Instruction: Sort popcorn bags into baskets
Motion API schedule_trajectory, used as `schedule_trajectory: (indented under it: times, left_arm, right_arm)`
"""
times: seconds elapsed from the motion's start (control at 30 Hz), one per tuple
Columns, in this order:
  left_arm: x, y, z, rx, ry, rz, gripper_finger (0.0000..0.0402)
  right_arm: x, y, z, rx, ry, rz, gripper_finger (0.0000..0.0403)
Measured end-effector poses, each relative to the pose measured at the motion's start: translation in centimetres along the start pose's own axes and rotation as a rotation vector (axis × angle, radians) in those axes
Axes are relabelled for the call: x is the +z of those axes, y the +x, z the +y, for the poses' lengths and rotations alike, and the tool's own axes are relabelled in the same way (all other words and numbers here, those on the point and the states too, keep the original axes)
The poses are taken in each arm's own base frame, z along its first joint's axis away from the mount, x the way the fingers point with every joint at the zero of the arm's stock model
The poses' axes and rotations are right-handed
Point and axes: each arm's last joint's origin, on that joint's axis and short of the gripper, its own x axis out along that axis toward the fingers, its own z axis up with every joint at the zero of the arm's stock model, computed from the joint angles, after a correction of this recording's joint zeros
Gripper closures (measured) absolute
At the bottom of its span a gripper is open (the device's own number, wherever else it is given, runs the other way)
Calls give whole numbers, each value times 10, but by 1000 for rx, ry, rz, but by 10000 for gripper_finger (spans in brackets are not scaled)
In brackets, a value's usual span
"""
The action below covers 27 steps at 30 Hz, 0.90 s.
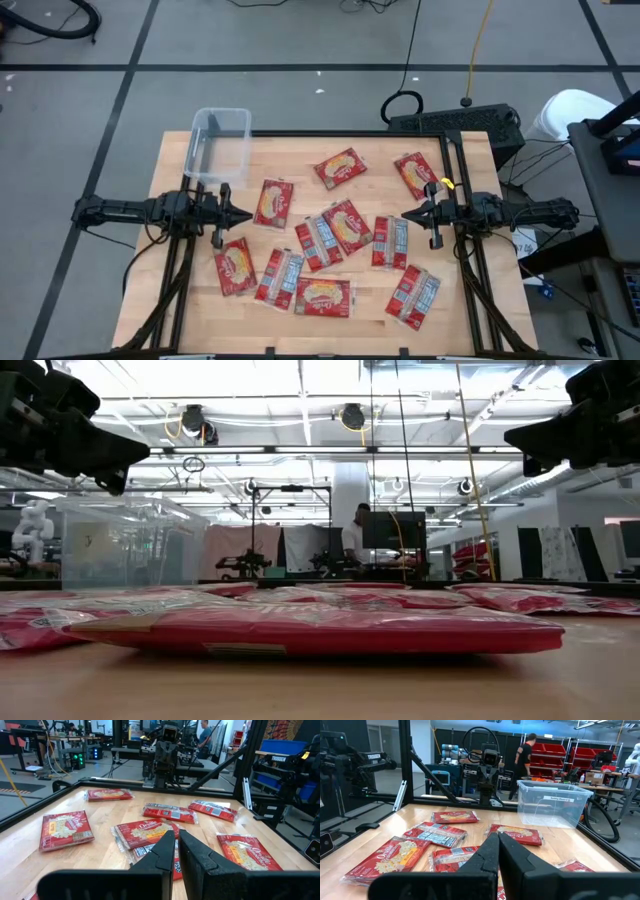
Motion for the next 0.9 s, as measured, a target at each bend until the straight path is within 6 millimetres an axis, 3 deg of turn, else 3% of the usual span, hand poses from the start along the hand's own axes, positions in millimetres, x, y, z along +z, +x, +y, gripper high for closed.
schedule_trajectory:
  times: [0.63,0.77,0.9]
  left_arm:
    - [1,0,1,35,18,-13,371]
    - [14,-2,0,41,16,-55,371]
    - [42,-4,-3,34,-6,-2,371]
  right_arm:
    - [0,0,0,0,0,0,403]
    - [0,0,0,0,0,0,403]
    - [0,0,0,0,0,0,403]
